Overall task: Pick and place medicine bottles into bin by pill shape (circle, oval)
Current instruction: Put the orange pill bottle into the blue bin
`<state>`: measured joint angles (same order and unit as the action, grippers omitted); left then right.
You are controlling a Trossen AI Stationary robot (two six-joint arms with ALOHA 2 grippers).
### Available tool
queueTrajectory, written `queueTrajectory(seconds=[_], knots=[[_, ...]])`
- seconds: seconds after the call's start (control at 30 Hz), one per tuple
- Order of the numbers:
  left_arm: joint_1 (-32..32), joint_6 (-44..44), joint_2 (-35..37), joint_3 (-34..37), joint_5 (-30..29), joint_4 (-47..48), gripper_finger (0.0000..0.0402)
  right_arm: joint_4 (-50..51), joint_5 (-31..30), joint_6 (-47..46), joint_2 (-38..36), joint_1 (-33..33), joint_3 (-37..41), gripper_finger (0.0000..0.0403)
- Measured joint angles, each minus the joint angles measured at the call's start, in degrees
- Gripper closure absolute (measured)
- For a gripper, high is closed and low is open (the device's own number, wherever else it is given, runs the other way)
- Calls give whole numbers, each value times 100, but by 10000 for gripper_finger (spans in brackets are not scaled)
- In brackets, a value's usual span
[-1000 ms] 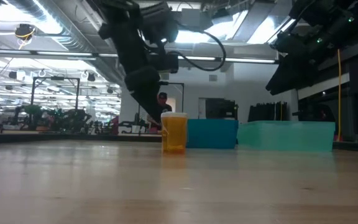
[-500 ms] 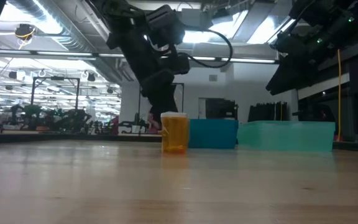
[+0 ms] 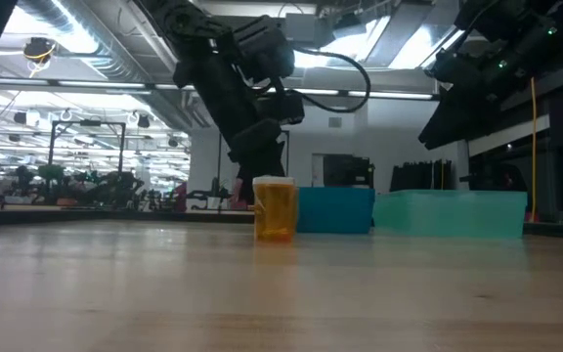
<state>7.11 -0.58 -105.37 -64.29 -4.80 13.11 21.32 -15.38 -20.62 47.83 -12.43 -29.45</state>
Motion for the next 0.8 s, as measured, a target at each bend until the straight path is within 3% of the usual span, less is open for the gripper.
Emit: queueTrajectory(seconds=[0.17,0.33,0.43,0.6,0.8], knots=[[0,9,27,-47,2,35,219,0,0,8,0,0,0,220],[0,42,27,-413,0,55,221,0,-2,7,0,0,0,220],[4,-61,47,-1003,-83,126,221,0,-1,7,0,0,0,220],[316,-757,-44,-2185,-880,134,221,-8,-2,-13,0,0,0,220],[1309,-328,-1004,-3737,-246,1305,221,-96,-6,-11,0,-1,0,220]])
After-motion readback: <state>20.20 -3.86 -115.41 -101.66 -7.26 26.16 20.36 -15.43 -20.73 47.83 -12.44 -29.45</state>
